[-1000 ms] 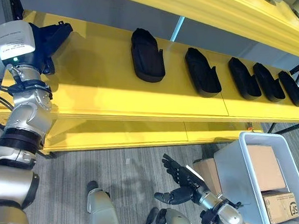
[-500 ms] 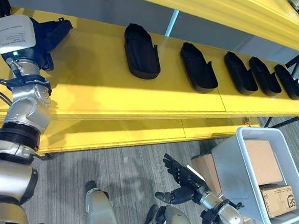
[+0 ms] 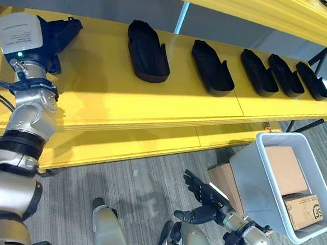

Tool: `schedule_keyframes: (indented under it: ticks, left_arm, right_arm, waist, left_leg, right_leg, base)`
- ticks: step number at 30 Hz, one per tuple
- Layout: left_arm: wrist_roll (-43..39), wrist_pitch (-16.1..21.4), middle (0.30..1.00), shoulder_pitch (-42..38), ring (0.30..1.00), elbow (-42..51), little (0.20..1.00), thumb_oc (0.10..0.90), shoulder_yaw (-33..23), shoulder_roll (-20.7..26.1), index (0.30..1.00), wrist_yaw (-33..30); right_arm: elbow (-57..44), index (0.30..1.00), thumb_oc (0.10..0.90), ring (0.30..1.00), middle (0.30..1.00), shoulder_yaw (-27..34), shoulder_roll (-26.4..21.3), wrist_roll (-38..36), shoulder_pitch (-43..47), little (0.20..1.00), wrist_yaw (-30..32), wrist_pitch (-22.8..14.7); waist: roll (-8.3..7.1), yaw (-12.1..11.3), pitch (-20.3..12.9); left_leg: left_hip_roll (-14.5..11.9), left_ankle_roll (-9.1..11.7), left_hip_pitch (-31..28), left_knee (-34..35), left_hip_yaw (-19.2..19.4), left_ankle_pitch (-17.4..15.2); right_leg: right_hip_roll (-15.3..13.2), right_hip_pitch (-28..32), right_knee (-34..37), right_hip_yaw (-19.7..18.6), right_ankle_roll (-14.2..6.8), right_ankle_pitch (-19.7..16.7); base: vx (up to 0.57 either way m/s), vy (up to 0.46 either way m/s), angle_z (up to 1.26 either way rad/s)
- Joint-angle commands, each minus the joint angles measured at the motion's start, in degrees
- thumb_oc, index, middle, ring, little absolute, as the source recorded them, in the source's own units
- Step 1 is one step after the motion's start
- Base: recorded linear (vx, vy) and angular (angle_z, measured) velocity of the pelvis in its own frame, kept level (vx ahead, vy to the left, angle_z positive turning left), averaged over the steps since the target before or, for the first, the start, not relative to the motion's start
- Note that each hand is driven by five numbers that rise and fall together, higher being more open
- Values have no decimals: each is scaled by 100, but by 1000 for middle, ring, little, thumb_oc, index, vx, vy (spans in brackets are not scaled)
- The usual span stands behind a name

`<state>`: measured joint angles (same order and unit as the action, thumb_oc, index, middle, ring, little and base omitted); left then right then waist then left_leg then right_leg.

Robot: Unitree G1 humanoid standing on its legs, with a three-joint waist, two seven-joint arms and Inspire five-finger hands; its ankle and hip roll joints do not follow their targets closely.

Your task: Move parts from the plastic box to the shelf.

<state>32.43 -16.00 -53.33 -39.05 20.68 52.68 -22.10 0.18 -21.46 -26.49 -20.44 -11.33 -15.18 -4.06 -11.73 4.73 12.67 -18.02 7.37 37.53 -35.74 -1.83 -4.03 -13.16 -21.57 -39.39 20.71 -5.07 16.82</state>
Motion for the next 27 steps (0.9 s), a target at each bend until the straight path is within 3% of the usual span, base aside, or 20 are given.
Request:
schedule_keyframes:
  ticks: [1, 2, 9, 13, 19, 22, 27]
  left_arm:
    - [437, 228, 618, -916, 618, 44, 618, 627, 292, 281, 618, -294]
    - [412, 230, 1000, -909, 1000, 14, 1000, 900, 304, 263, 1000, -244]
    - [328, 254, 1000, -875, 1000, 12, 1000, 900, 326, 211, 1000, -8]
    - [500, 281, 1000, -860, 1000, 243, 1000, 900, 374, 284, 1000, 455]
    - [526, 233, 1000, -598, 1000, 575, 1000, 900, 44, 248, 1000, 692]
    - [-470, 495, 1000, -99, 1000, 1034, 1000, 900, -601, -128, 1000, 522]
    - [-1418, 714, 1000, 7, 1000, 851, 1000, 900, -808, -434, 1000, 293]
  right_arm:
    - [-478, 1000, 900, 1000, 1000, 360, -336, -195, 4, 1000, 15, -578]
    - [-481, 1000, 900, 1000, 1000, 369, -334, -198, -27, 1000, 23, -579]
    - [-486, 1000, 900, 1000, 1000, 438, -322, -198, -47, 1000, 20, -536]
    - [-450, 1000, 900, 1000, 1000, 508, -308, -95, -44, 1000, -8, -447]
    - [-428, 1000, 900, 1000, 1000, 542, -251, -76, -29, 1000, -58, -373]
    - [-370, 1000, 900, 1000, 1000, 525, -182, -78, 1, 1000, -67, -314]
    - [-273, 1000, 900, 1000, 1000, 443, -146, -104, 76, 1000, -41, -285]
  waist:
    - [190, 74, -529]
    - [188, 85, -547]
    - [218, 83, -588]
    - [261, 36, -575]
    - [281, -31, -529]
    - [299, -95, -491]
    - [328, -70, -497]
  left_leg:
    - [-563, 374, -414, -264, -293, -462]
    - [-562, 372, -390, -279, -301, -465]
    - [-551, 366, -306, -307, -330, -474]
    - [-546, 363, -263, -314, -373, -474]
    - [-531, 357, -265, -294, -406, -485]
    - [-515, 352, -267, -269, -410, -469]
    - [-523, 341, -273, -304, -389, -469]
  right_leg:
    - [-283, -47, 557, -608, -470, -681]
    - [-281, -65, 547, -612, -469, -679]
    - [-269, -134, 520, -597, -467, -682]
    - [-251, -127, 497, -560, -455, -669]
    - [-238, -83, 511, -527, -435, -645]
    - [-241, -71, 510, -501, -410, -646]
    - [-240, -80, 486, -528, -396, -649]
  base:
    - [0, 0, 0]
    - [0, 0, 0]
    - [0, 0, 0]
    - [0, 0, 0]
    - [0, 0, 0]
    - [0, 0, 0]
    - [0, 0, 0]
